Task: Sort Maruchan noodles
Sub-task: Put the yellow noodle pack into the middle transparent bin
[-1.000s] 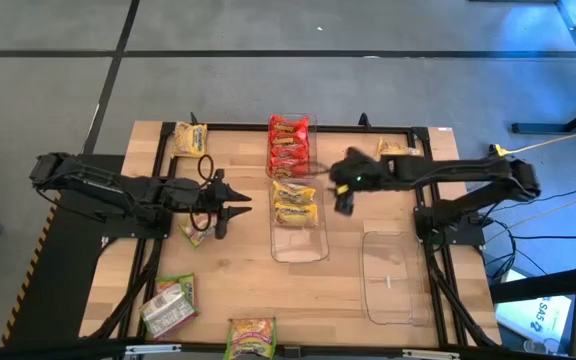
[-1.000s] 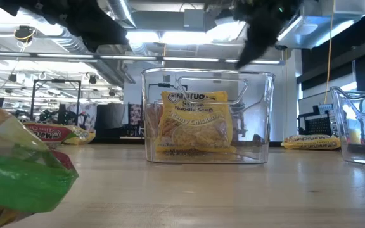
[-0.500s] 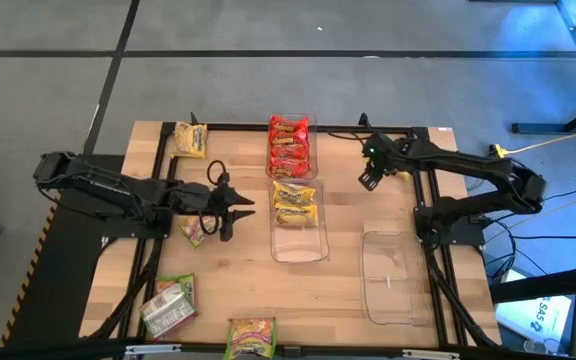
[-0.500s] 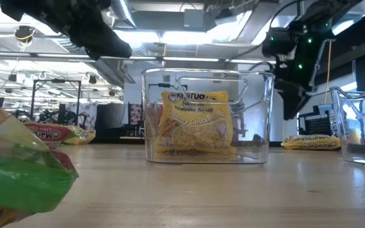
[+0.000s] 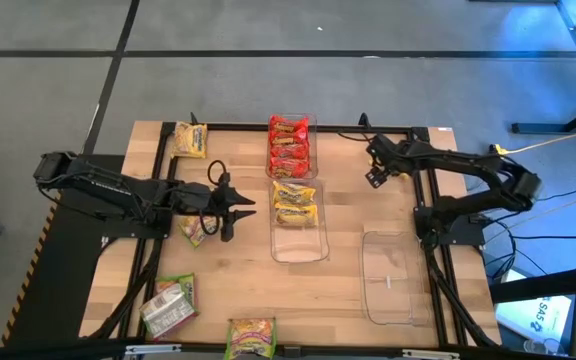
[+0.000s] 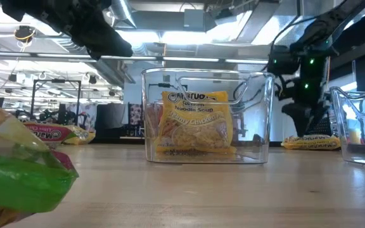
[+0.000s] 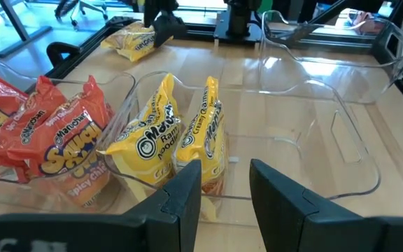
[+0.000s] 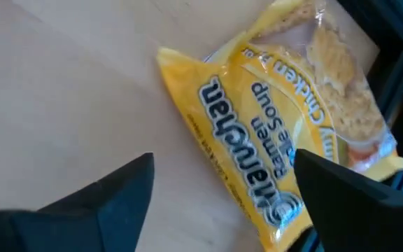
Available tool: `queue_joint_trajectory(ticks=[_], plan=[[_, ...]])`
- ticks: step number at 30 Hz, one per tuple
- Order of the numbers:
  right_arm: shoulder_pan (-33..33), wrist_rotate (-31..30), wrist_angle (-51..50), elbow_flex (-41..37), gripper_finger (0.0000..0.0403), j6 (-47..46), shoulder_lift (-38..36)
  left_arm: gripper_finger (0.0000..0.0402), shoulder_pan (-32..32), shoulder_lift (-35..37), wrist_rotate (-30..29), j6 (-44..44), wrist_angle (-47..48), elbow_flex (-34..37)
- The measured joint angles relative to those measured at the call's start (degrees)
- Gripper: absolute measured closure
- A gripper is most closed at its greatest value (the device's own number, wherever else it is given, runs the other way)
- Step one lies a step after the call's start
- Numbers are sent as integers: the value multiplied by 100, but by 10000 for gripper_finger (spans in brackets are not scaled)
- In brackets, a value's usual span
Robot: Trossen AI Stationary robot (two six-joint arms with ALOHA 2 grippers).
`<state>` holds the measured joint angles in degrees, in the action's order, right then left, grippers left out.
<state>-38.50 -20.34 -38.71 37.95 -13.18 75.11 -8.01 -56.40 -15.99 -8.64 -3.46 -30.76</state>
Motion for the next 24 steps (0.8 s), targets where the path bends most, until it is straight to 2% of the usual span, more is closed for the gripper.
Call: queue_joint_trajectory(ticks=[3, 9, 13, 17, 24], plan=[[-90, -67, 91, -4, 77, 10, 404, 287, 11, 0, -1, 12, 0, 0], [-99, -1060, 97, -4, 75, -342, 1210, 287, 122, 0, -13, 24, 0, 0], [-70, -1302, 172, 18, 92, -399, 1480, 287, 195, 2, -13, 27, 0, 0], [-74, -1419, 306, 7, 155, -381, 1529, 287, 238, 2, -13, 100, -2, 0], [-97, -1722, 299, -15, 304, 73, 1554, 287, 232, 4, -146, 205, -7, 2]])
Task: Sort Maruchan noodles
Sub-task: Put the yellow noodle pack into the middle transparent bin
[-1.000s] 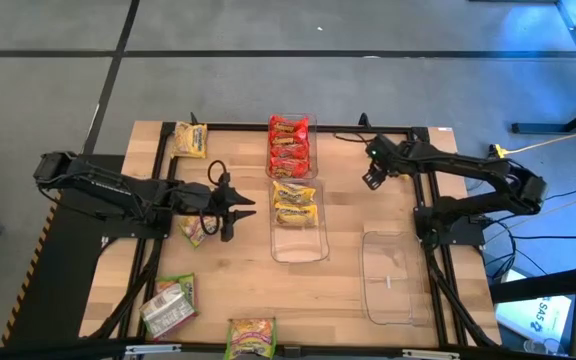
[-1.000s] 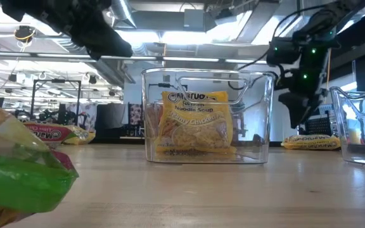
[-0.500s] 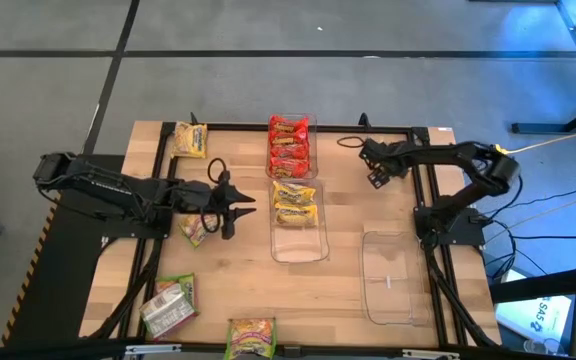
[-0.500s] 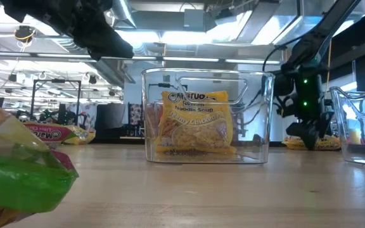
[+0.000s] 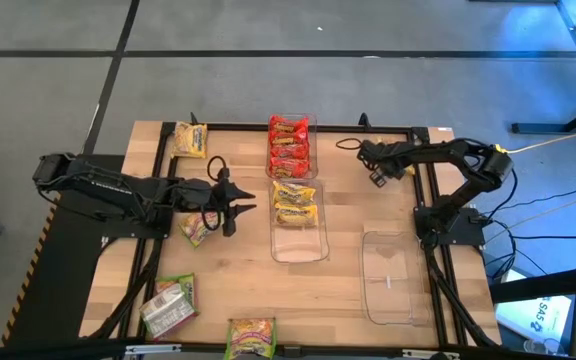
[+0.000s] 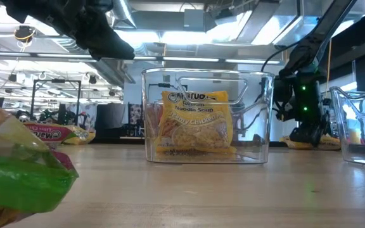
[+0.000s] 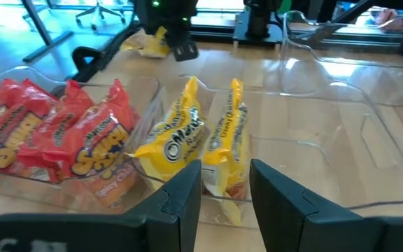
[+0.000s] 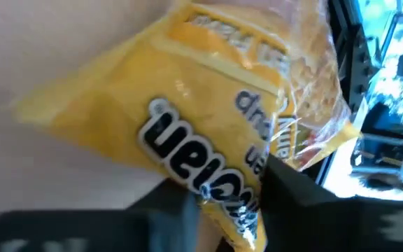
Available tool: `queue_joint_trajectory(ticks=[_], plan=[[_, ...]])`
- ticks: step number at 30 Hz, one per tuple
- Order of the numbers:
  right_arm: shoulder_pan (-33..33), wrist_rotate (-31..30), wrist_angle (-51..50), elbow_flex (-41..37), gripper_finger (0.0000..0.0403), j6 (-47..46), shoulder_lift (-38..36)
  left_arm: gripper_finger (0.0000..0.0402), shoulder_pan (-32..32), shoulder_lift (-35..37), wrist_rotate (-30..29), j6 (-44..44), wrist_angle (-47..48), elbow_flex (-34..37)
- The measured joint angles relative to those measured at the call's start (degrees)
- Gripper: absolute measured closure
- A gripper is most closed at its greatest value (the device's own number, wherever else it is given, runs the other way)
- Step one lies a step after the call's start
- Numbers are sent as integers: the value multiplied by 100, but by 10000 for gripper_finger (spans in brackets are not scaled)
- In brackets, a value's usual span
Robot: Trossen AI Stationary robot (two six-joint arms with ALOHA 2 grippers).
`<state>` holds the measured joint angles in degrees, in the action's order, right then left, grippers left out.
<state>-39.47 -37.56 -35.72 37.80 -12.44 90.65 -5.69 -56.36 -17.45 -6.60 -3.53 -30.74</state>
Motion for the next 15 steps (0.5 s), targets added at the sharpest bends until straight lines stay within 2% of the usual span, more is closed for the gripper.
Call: queue_joint_trajectory(ticks=[4, 7, 12, 15], plan=[[7, 19, -76, 35, 366, 202, -7, 287, 0, 0, -14, 77, -11, 0], [84, 60, -349, 114, 393, 235, -43, 287, 0, 0, -11, 77, -9, 0], [489, 165, -694, 156, 394, 414, -514, 287, 0, 0, -82, 75, -24, 0], [768, 361, -799, 158, 389, 461, -1013, 287, 0, 0, -436, -45, -109, 0]])
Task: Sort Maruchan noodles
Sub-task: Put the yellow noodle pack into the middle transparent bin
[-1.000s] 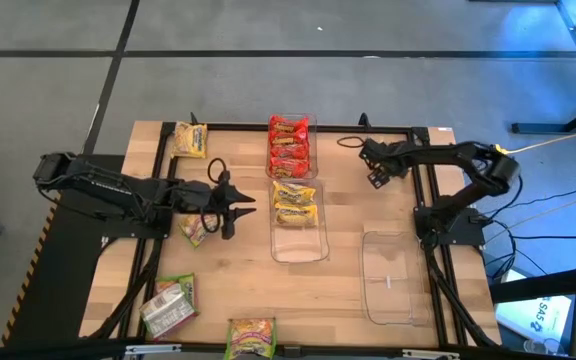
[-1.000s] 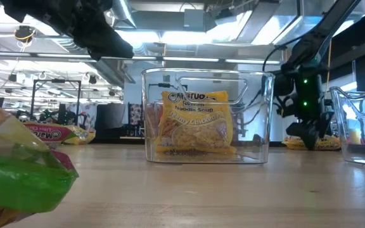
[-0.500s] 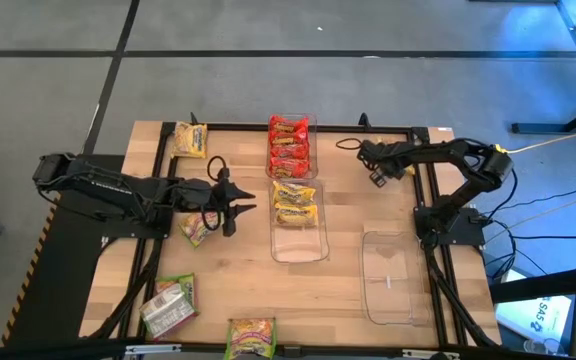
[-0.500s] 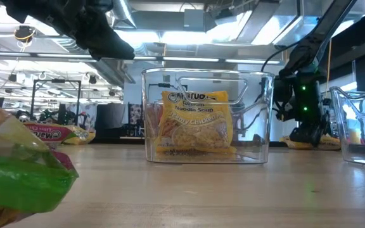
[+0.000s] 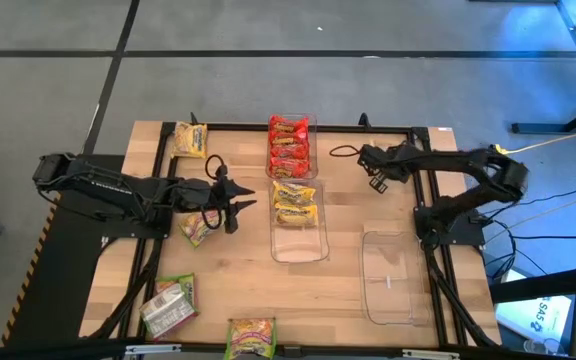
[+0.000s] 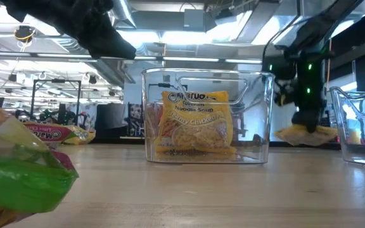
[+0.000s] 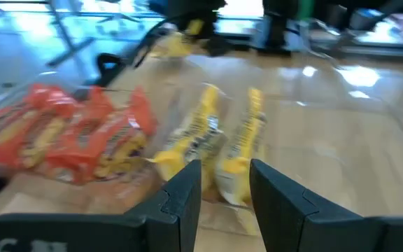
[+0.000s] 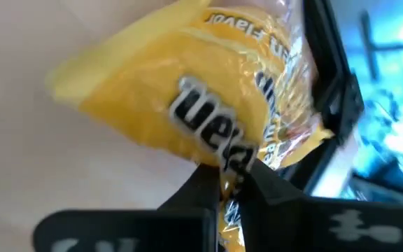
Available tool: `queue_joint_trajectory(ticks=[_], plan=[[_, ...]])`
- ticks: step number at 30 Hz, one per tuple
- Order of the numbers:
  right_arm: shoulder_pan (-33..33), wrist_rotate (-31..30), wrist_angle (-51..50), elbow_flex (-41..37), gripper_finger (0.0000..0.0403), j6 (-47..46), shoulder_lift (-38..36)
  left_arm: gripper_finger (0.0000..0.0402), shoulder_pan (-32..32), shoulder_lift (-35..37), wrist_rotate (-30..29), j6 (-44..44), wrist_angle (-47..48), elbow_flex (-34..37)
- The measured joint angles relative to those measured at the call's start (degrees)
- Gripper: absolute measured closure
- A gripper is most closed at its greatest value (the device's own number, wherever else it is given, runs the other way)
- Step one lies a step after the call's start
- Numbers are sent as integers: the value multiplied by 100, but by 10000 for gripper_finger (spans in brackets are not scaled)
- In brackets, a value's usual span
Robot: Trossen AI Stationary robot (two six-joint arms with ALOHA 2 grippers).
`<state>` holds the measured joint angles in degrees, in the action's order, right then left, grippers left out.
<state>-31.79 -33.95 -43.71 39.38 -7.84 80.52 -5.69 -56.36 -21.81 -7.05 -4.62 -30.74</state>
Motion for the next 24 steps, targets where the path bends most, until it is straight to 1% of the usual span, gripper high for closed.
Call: queue_joint_trajectory(ticks=[2, 4, 7, 9, 11, 13, 15, 19, 22, 24], plan=[[198, 294, 12, 43, 389, 73, -380, 287, 0, 0, -243, -150, -41, 0], [434, 533, 4, 143, 392, 72, -726, 287, 2, 0, -308, -303, -117, 2], [808, 805, 29, 354, 400, 69, -1204, 287, 29, 0, -446, -296, -401, 4], [1068, 855, 93, 502, 401, 68, -1440, 284, 58, 2, -422, -154, -596, 4], [1317, 771, 200, 622, 401, 70, -1622, 274, 96, 2, -350, -156, -748, 4], [1477, 752, 254, 688, 401, 85, -1713, 257, 134, 2, -284, -167, -852, 4], [1607, 862, 310, 692, 402, 127, -1762, 239, 140, 2, -271, -218, -908, 4], [1913, 1087, 769, 692, 402, 237, -1767, 203, 176, 2, -177, -456, -978, 4], [2168, 1217, 1286, 692, 402, 385, -1767, 186, 297, 2, 251, -809, -982, 4], [2307, 1229, 1588, 692, 402, 491, -1767, 181, 381, 2, 524, -1032, -984, 4]])
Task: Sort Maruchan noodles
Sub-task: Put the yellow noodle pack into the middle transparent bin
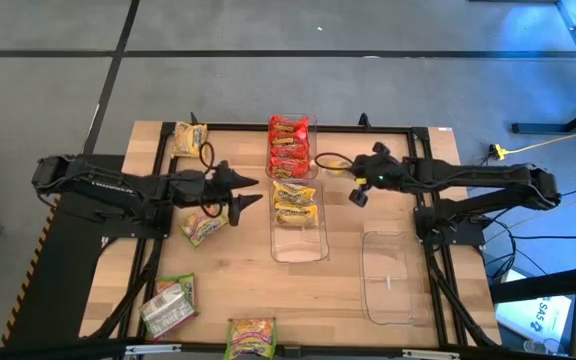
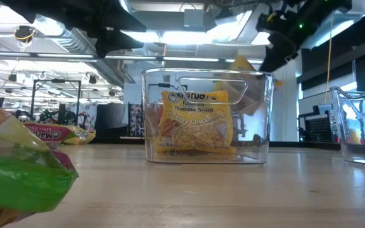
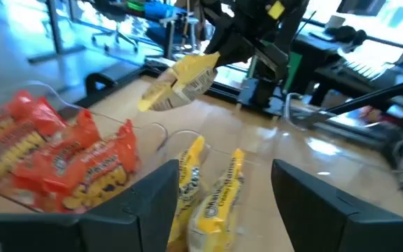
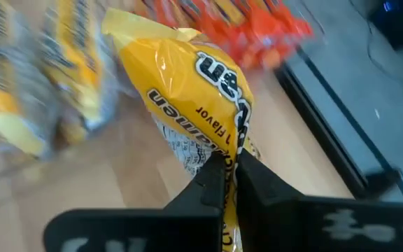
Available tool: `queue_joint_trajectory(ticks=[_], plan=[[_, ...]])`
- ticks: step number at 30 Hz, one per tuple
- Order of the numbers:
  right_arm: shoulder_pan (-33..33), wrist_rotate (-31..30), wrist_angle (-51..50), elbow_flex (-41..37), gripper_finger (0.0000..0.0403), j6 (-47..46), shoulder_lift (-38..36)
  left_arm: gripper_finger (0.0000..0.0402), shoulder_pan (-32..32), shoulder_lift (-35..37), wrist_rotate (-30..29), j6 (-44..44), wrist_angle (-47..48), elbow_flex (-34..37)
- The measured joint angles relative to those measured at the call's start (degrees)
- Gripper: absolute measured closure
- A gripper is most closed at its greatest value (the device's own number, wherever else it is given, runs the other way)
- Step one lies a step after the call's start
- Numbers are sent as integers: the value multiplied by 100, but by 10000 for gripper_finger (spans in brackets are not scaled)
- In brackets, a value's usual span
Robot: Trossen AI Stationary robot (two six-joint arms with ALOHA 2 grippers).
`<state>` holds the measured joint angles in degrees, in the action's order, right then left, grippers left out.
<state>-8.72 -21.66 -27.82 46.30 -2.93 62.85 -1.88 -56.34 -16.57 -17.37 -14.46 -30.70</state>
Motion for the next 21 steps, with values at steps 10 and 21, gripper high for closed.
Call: queue_joint_trajectory(ticks=[10, 21], plan=[[435, 1069, 1534, 0, 403, 428, 0, 179, 39, -122, 851, -206, -99, 0], [1141, 1543, 2990, 4, 403, 1470, 70, 179, 533, -343, 2347, -2126, -588, -7]])
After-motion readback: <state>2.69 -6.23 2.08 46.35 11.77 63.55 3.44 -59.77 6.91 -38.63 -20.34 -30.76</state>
